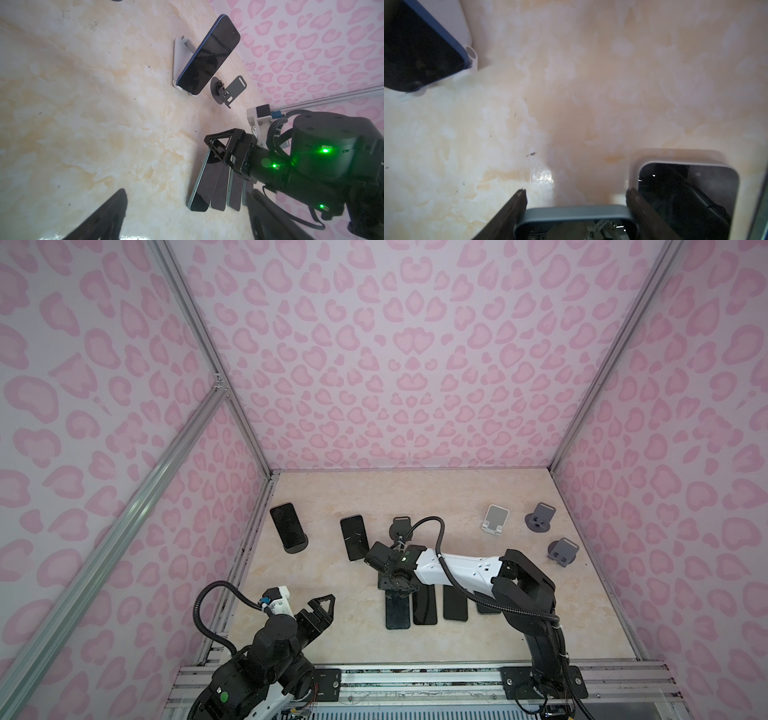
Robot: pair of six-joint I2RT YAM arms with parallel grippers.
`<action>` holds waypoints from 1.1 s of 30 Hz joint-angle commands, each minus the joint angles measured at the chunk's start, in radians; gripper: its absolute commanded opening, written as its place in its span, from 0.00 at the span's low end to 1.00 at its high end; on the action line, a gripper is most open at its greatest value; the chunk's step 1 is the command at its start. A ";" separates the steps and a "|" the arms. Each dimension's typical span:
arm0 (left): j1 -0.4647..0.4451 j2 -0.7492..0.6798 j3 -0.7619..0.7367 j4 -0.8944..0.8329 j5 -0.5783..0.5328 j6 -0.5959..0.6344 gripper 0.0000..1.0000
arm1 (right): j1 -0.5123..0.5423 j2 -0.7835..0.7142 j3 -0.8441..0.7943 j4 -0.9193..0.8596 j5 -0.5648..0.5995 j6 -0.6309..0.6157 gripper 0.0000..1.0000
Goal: Remove the phone from the phone stand
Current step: 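Lower the phone flat beside the other flat phones and open the right gripper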
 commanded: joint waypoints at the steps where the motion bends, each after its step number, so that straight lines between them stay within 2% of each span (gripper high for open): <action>1: 0.001 -0.059 -0.005 0.038 -0.002 -0.017 0.93 | -0.001 0.028 -0.005 0.033 0.023 -0.006 0.61; 33: 0.000 -0.070 -0.008 0.016 -0.024 -0.059 0.92 | -0.002 0.085 -0.009 0.039 0.004 0.008 0.75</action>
